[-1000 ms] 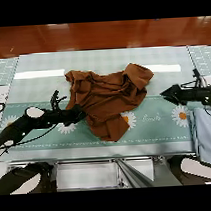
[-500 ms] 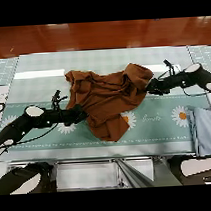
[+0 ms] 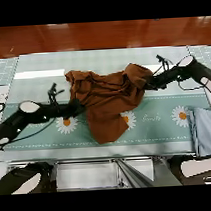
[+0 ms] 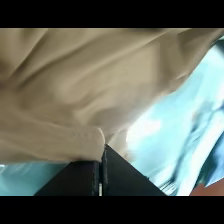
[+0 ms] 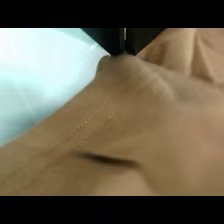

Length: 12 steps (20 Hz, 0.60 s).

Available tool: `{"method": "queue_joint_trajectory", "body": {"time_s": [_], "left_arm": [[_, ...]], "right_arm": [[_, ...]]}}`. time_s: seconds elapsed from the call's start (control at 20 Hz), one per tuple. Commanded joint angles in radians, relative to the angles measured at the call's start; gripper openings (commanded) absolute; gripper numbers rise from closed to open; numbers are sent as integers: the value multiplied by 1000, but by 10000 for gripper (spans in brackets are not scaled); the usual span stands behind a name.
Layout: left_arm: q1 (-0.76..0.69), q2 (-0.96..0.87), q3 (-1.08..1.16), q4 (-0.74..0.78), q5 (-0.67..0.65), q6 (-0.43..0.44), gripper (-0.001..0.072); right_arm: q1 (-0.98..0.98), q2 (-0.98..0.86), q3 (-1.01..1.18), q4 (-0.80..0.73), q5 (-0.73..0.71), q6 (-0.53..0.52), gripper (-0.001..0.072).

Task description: Fold the shirts.

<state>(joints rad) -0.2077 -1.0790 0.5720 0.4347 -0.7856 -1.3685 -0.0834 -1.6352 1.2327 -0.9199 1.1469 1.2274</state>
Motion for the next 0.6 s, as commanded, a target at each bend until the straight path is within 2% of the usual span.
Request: {"method": "queue_joint_trajectory", "body": {"time_s": [0.0,0.15,0.3,0.45,0.55], "left_arm": [[74,90,175,-1,-12,26,19],[169,164,450,2,-34,52,19],[247,172,775,37,-149,52,19],[283,171,1081,162,-291,46,19],[284,172,1262,270,-373,8,19]], "right_arm": [[-29,137,78,-45,27,39,26],[-71,296,269,-47,40,77,26],[-71,447,499,-88,42,108,26],[-71,579,694,-120,42,127,26],[-71,659,772,-143,42,130,26]]}}
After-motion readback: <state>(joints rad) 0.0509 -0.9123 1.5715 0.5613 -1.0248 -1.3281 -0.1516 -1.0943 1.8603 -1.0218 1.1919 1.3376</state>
